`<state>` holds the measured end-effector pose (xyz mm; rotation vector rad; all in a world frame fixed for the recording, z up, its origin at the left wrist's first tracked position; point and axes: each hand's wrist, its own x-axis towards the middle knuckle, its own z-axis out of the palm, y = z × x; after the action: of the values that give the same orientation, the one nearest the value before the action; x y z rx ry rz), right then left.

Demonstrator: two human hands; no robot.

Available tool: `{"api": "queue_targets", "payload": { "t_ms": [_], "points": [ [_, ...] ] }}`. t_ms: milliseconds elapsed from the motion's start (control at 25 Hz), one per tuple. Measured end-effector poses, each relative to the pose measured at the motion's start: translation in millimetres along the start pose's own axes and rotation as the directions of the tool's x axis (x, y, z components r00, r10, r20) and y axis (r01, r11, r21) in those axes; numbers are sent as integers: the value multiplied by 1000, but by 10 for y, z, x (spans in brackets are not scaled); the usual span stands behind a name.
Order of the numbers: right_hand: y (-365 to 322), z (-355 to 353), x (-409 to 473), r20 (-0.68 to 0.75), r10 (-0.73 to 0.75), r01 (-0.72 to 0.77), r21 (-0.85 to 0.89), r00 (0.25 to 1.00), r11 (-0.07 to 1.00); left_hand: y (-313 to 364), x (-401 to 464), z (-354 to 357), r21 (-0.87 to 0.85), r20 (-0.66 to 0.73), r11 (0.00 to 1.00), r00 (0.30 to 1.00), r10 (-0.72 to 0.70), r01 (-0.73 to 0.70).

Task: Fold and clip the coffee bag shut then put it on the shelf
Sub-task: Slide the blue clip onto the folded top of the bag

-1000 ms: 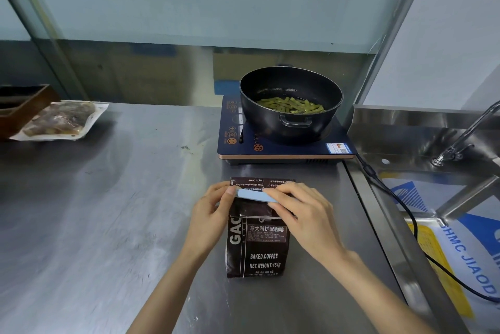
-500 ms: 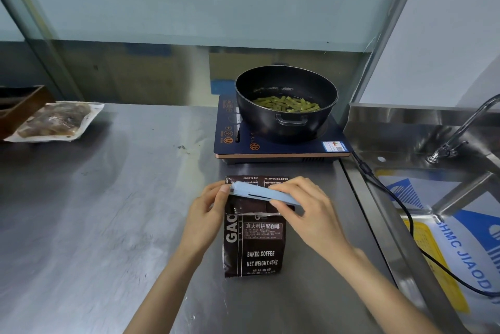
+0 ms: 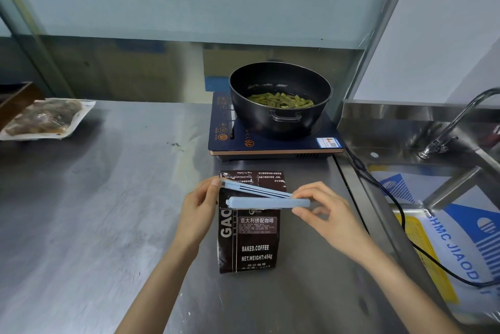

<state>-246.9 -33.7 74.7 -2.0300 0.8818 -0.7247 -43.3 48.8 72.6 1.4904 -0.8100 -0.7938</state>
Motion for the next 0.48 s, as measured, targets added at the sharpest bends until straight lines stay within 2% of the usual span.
{"api": "queue_targets", "payload": {
  "t_ms": [280, 480],
  "points": [
    [-27, -20, 10, 55, 83, -92, 183, 995, 979, -18, 3, -1, -10, 8, 1000, 1000, 15, -15],
    [-23, -158, 58, -119, 183, -132, 345, 976, 929, -69, 0, -39, -54, 63, 995, 994, 88, -85]
  ]
}}
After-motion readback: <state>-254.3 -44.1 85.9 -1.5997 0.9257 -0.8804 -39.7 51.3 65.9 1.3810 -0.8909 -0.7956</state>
